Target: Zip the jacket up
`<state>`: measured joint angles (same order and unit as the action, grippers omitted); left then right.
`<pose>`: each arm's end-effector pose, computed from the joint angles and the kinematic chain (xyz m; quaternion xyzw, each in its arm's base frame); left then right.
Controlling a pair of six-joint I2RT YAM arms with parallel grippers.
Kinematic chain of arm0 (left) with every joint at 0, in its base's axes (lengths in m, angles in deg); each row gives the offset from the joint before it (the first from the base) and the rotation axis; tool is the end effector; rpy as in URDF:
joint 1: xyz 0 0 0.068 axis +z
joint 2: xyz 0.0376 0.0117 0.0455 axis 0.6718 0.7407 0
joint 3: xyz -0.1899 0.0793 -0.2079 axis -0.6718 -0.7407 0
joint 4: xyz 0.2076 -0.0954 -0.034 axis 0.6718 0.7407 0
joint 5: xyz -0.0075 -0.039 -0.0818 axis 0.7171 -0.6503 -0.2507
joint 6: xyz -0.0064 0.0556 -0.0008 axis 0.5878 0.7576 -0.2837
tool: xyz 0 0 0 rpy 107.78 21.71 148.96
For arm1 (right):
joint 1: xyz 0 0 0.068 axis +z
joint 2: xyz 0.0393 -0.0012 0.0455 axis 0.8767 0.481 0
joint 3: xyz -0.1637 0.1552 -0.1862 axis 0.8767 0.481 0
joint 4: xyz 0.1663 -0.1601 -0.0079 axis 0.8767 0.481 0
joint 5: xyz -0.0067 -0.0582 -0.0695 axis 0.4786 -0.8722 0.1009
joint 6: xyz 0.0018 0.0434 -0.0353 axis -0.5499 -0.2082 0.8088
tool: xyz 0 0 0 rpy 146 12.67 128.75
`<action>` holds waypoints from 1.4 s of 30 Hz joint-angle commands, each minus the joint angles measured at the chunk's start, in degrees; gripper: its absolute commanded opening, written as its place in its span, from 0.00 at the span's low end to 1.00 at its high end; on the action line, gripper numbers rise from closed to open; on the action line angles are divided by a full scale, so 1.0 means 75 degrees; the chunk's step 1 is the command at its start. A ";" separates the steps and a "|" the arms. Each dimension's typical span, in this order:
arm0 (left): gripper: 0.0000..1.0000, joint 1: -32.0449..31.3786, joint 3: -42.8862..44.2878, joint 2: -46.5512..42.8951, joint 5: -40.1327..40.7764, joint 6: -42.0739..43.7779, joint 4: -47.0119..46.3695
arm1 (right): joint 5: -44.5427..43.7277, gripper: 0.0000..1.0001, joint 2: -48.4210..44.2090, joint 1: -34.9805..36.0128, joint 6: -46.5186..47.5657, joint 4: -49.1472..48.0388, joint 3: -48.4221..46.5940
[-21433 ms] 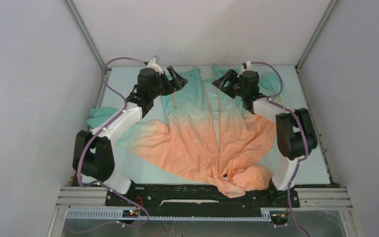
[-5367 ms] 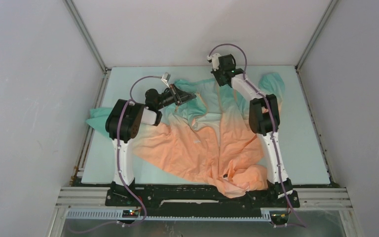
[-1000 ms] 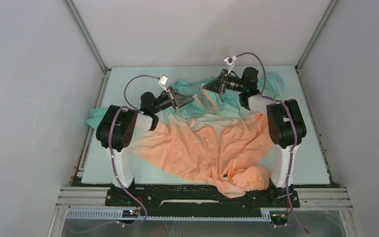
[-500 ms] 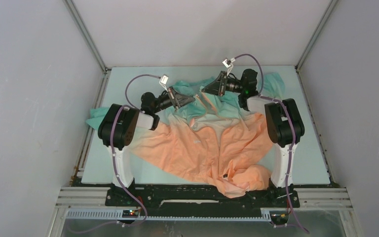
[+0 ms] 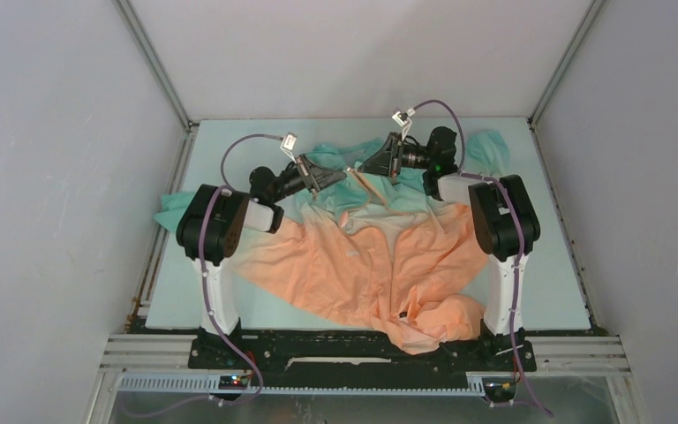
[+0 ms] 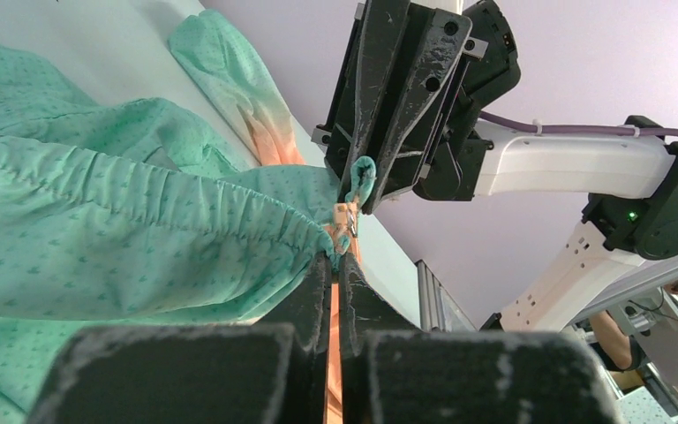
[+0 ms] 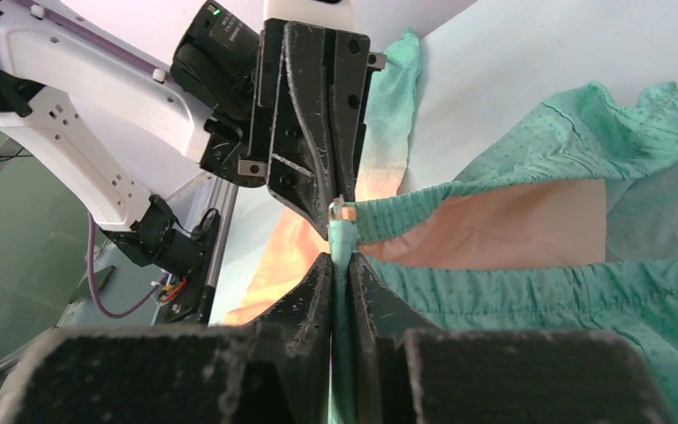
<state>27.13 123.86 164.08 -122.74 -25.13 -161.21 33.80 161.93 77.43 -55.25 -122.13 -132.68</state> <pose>0.3677 -0.1296 0.2280 0.0877 0.6331 -0.6533 0.4059 0.4138 0.1576 0.2558 -0.2946 0.6219 0.6312 0.3578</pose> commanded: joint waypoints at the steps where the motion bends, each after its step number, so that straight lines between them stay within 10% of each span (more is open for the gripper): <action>1: 0.00 0.0075 0.0324 0.0020 -0.0064 -0.0179 -0.0679 | 0.0192 0.12 0.0100 0.0005 -0.0479 -0.0935 -0.0151; 42: 0.00 0.0009 0.0513 0.0198 -0.0508 -0.0685 -0.1307 | 0.0497 0.12 0.0261 0.0075 -0.0495 -0.0944 -0.0306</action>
<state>27.64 124.71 165.52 -124.46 -29.81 -164.75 36.59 163.77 77.65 -58.77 -126.57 -132.81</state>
